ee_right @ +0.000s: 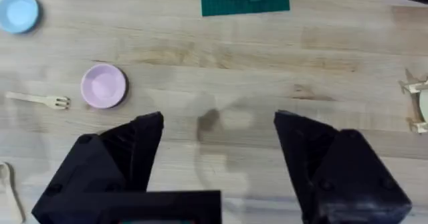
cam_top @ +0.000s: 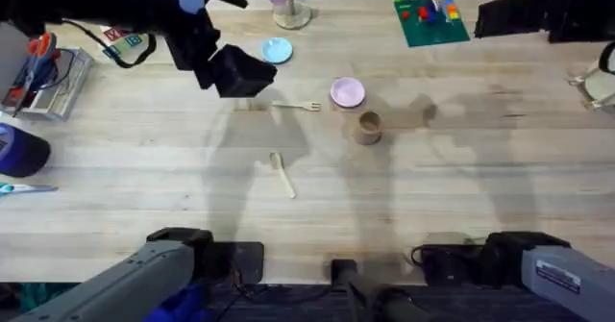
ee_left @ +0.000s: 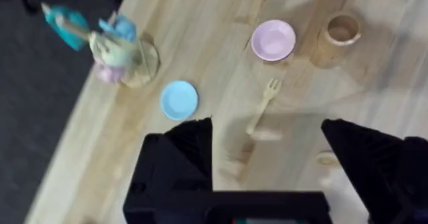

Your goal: Pick up a utensil and set it on the pink plate, then put the other utensil in the container.

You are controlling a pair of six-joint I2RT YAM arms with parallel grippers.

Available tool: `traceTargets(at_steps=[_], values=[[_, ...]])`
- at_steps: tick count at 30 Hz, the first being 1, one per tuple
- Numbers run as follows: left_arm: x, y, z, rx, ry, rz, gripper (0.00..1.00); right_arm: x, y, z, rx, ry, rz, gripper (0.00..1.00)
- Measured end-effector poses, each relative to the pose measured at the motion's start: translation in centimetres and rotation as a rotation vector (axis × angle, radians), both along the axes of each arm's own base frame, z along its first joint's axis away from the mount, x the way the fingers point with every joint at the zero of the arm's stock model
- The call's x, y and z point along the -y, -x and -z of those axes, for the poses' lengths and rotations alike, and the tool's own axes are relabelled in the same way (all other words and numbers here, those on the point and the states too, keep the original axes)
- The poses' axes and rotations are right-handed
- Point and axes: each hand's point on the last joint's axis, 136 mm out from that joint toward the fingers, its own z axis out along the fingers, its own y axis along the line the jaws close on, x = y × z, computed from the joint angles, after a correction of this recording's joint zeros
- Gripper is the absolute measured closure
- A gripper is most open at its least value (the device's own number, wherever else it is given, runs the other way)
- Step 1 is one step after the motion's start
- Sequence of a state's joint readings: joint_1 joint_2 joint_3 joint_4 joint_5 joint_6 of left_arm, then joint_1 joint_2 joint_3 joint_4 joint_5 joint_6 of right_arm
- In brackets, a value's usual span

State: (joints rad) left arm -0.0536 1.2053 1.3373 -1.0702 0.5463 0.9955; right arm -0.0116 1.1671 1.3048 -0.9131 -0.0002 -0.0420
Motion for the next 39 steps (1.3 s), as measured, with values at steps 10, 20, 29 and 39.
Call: traceTargets(at_steps=[10, 20, 29, 39], values=[[0.1, 1.0, 0.5, 0.034, -0.064, 0.114, 0.008, 0.0, 0.1, 0.1, -0.004, 0.005, -0.006, 0.005], [0.1, 1.0, 0.5, 0.041, -0.069, 0.122, 0.008, 0.0, 0.1, 0.1, -0.004, 0.005, -0.006, 0.005], [0.2, -0.6, 1.6, 0.053, -0.095, 0.163, 0.008, 0.0, 0.1, 0.1, -0.005, 0.005, -0.006, 0.005], [1.0, -2.2, 6.1, -0.053, -0.149, 0.244, 0.008, 0.0, 0.1, 0.1, -0.005, 0.005, -0.006, 0.005]])
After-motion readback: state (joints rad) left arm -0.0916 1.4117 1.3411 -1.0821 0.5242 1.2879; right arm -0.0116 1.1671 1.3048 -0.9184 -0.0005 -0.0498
